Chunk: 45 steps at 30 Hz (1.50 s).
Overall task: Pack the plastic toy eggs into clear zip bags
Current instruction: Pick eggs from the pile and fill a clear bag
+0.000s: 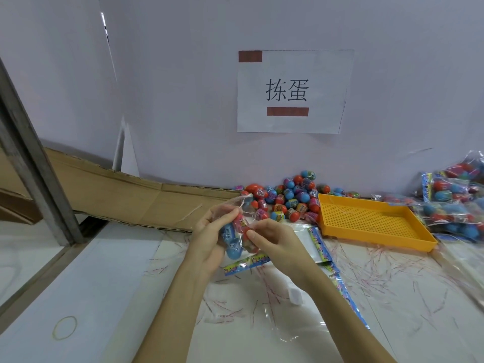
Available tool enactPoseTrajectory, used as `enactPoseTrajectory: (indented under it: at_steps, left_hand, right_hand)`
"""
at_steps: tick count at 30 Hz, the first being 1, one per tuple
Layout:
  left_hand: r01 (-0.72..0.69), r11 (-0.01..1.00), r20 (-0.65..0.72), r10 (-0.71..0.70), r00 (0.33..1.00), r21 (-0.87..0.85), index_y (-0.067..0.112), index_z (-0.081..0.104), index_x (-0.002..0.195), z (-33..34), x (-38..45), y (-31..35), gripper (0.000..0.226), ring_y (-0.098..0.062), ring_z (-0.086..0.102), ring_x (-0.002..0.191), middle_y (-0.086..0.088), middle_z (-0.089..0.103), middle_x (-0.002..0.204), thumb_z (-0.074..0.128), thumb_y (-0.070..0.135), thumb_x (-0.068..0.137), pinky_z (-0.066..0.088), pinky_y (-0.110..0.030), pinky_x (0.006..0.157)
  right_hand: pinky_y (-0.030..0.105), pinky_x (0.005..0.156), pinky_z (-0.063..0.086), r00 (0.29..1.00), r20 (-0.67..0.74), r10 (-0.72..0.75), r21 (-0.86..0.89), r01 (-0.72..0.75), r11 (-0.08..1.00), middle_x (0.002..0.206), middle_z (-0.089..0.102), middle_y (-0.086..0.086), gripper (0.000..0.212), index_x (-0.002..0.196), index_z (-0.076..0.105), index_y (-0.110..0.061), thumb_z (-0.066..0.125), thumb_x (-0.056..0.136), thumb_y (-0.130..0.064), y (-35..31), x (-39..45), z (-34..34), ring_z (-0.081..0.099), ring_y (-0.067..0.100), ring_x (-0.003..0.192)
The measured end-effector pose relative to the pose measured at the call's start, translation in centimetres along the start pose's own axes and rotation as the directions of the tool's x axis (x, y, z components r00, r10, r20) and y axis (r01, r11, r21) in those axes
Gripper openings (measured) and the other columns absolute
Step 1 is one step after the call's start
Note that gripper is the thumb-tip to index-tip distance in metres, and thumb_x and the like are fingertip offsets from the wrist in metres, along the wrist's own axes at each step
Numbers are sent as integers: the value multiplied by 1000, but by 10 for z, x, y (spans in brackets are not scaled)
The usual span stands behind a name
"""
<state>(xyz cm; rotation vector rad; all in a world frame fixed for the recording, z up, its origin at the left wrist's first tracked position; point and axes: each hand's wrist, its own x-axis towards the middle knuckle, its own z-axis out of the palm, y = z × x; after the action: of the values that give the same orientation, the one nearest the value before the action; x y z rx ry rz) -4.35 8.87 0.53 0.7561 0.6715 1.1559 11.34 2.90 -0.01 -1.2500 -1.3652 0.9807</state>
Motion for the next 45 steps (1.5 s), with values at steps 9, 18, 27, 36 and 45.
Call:
enactPoseTrajectory:
  at_steps: [9, 18, 27, 36, 45]
  left_hand:
    - [7, 992, -82, 4, 997, 124, 12, 77, 110, 1, -5, 1, 38, -25, 78, 94, -11, 80, 103, 84, 25, 74, 63, -35, 68]
    - [-80, 962, -35, 92, 995, 259, 18, 81, 104, 3, -3, 2, 32, -22, 77, 98, -7, 80, 105, 74, 43, 85, 60, -33, 79]
    - [-144, 928, -38, 167, 985, 345, 6, 75, 109, -6, 0, -5, 19, -24, 78, 93, -9, 80, 100, 74, 17, 94, 62, -24, 74]
    - [-135, 928, -278, 240, 930, 347, 9, 75, 100, -14, 5, -6, 6, -17, 77, 74, -4, 79, 83, 73, 13, 95, 60, -23, 61]
    - [-158, 928, -311, 268, 912, 337, 14, 76, 98, -17, 8, -7, 4, -17, 78, 79, -3, 80, 86, 74, 15, 95, 60, -21, 62]
  right_hand:
    - [30, 77, 63, 991, -57, -118, -34, 117, 993, 97, 78, -12, 21, 111, 73, -31, 66, 93, -40, -7, 0, -4, 74, 8, 92]
    - [27, 67, 62, 948, -271, -169, -104, 146, 984, 83, 78, -3, 13, 100, 79, -14, 66, 98, -14, 1, 4, -12, 75, 15, 77]
    - [31, 61, 62, 911, -359, -205, -186, 146, 972, 79, 75, -8, 13, 93, 76, -28, 66, 98, -21, 6, 6, -19, 73, 14, 70]
    - [24, 77, 60, 997, -67, 31, -357, -53, 932, 91, 77, -7, 11, 104, 76, -21, 70, 95, -20, 6, 3, -22, 73, 7, 79]
    - [16, 69, 54, 992, -28, 126, -268, -129, 955, 87, 77, -9, 10, 101, 79, -22, 70, 95, -23, 5, 1, -19, 69, 2, 77]
